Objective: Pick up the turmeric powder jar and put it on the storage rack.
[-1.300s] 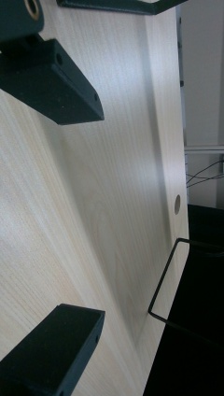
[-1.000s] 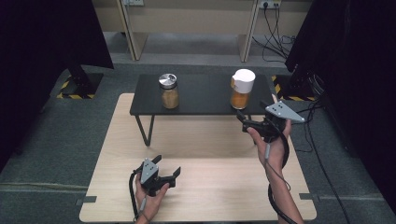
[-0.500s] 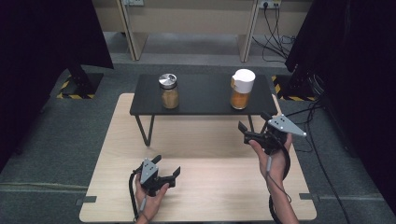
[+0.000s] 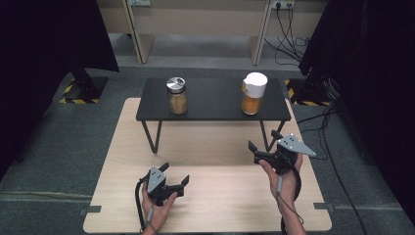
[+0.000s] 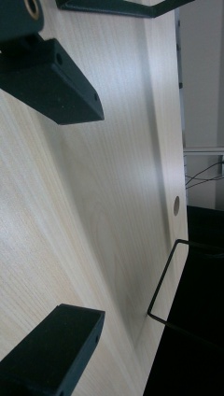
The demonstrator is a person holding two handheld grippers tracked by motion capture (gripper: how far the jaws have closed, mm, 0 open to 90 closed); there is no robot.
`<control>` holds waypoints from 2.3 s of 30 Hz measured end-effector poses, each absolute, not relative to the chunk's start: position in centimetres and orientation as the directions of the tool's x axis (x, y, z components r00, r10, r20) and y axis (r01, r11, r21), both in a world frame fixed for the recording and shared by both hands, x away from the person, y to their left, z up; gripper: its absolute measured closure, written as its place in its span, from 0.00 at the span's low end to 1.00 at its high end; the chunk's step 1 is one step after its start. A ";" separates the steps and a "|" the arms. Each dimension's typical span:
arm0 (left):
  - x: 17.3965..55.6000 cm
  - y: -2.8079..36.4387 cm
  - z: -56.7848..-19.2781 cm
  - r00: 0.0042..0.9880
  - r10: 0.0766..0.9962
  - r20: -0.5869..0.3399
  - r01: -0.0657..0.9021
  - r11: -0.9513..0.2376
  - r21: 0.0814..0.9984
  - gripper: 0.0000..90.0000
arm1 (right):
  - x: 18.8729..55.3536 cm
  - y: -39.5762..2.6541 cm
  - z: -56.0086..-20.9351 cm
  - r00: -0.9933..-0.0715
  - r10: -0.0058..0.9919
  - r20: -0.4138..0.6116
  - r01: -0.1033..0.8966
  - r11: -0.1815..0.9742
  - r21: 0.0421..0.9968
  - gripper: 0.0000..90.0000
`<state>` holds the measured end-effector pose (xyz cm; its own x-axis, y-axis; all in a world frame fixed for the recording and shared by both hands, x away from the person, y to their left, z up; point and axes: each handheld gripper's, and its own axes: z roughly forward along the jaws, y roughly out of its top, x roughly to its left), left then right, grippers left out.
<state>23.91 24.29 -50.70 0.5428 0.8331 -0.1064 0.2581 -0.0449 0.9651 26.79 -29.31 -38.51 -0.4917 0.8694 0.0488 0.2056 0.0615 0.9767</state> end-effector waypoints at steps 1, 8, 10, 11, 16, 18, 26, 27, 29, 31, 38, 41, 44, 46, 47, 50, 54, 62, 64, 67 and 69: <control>23.9 24.3 -50.7 0.543 0.833 -0.107 0.258 -0.045 0.965 0.05 | 26.8 -29.3 -38.8 -0.491 0.870 0.048 0.210 0.065 0.975 0.05; 23.9 24.3 -50.7 0.543 0.833 -0.106 0.258 -0.045 0.965 0.05 | 26.6 -29.3 -41.1 -0.491 0.869 0.059 0.237 0.068 0.969 0.05; 23.9 24.3 -50.7 0.544 0.832 -0.106 0.257 -0.045 0.965 0.05 | 26.4 -29.3 -41.7 -0.494 0.867 0.061 0.247 0.072 0.966 0.05; 23.9 24.3 -50.7 0.544 0.832 -0.106 0.257 -0.045 0.965 0.05 | 26.4 -29.3 -42.1 -0.499 0.865 0.056 0.252 0.083 0.964 0.05; 23.9 24.3 -50.7 0.543 0.833 -0.105 0.257 -0.045 0.965 0.05 | 26.1 -29.3 -43.7 -0.500 0.864 0.050 0.282 0.108 0.953 0.05; 23.9 24.3 -50.7 0.543 0.833 -0.105 0.257 -0.046 0.965 0.05 | 26.0 -29.4 -44.2 -0.497 0.866 0.060 0.298 0.105 0.949 0.05; 23.9 24.3 -50.7 0.544 0.833 -0.104 0.255 -0.046 0.966 0.05 | 25.3 -29.3 -46.2 -0.491 0.868 0.076 0.335 0.108 0.936 0.05; 23.9 24.3 -50.7 0.543 0.833 -0.105 0.255 -0.045 0.966 0.05 | 25.3 -29.3 -46.4 -0.490 0.868 0.075 0.338 0.110 0.935 0.05; 23.9 24.3 -50.7 0.543 0.833 -0.104 0.255 -0.046 0.966 0.05 | 25.1 -29.2 -46.7 -0.489 0.869 0.073 0.346 0.117 0.931 0.05; 23.9 24.3 -50.7 0.544 0.833 -0.102 0.255 -0.048 0.966 0.05 | 25.0 -29.1 -47.0 -0.486 0.871 0.075 0.356 0.119 0.927 0.05; 23.8 24.2 -50.7 0.543 0.834 -0.099 0.254 -0.051 0.966 0.05 | 24.5 -29.1 -47.9 -0.479 0.874 0.079 0.365 0.116 0.924 0.05; 23.8 24.2 -50.7 0.542 0.835 -0.096 0.253 -0.053 0.966 0.05 | 24.4 -29.0 -48.0 -0.476 0.876 0.076 0.364 0.118 0.924 0.05; 23.8 24.2 -50.7 0.542 0.835 -0.096 0.253 -0.053 0.966 0.05 | 24.2 -29.0 -48.2 -0.476 0.876 0.075 0.364 0.119 0.924 0.05; 23.8 24.2 -50.7 0.542 0.835 -0.095 0.253 -0.054 0.966 0.05 | 24.1 -29.0 -48.2 -0.477 0.876 0.075 0.367 0.120 0.923 0.05; 23.8 24.2 -50.7 0.542 0.835 -0.095 0.253 -0.055 0.966 0.05 | 24.1 -29.0 -48.3 -0.477 0.876 0.075 0.368 0.121 0.922 0.05; 23.8 24.2 -50.7 0.542 0.835 -0.094 0.252 -0.055 0.966 0.05 | 24.0 -29.0 -48.3 -0.478 0.875 0.072 0.369 0.125 0.921 0.05; 23.8 24.2 -50.7 0.542 0.835 -0.095 0.253 -0.054 0.966 0.05 | 23.9 -29.1 -48.3 -0.475 0.876 0.078 0.369 0.119 0.922 0.05; 23.8 24.1 -50.7 0.541 0.836 -0.094 0.253 -0.055 0.966 0.05 | 23.9 -29.2 -48.4 -0.482 0.873 0.080 0.362 0.115 0.925 0.05; 23.8 24.2 -50.7 0.540 0.836 -0.097 0.254 -0.052 0.966 0.05 | 23.9 -29.2 -48.4 -0.484 0.872 0.078 0.362 0.118 0.925 0.05; 23.8 24.1 -50.7 0.540 0.836 -0.096 0.253 -0.053 0.966 0.05 | 23.9 -29.2 -48.4 -0.484 0.872 0.078 0.363 0.119 0.924 0.05; 23.8 24.1 -50.7 0.539 0.837 -0.094 0.253 -0.054 0.966 0.05 | 23.9 -29.2 -48.4 -0.483 0.872 0.081 0.364 0.116 0.924 0.05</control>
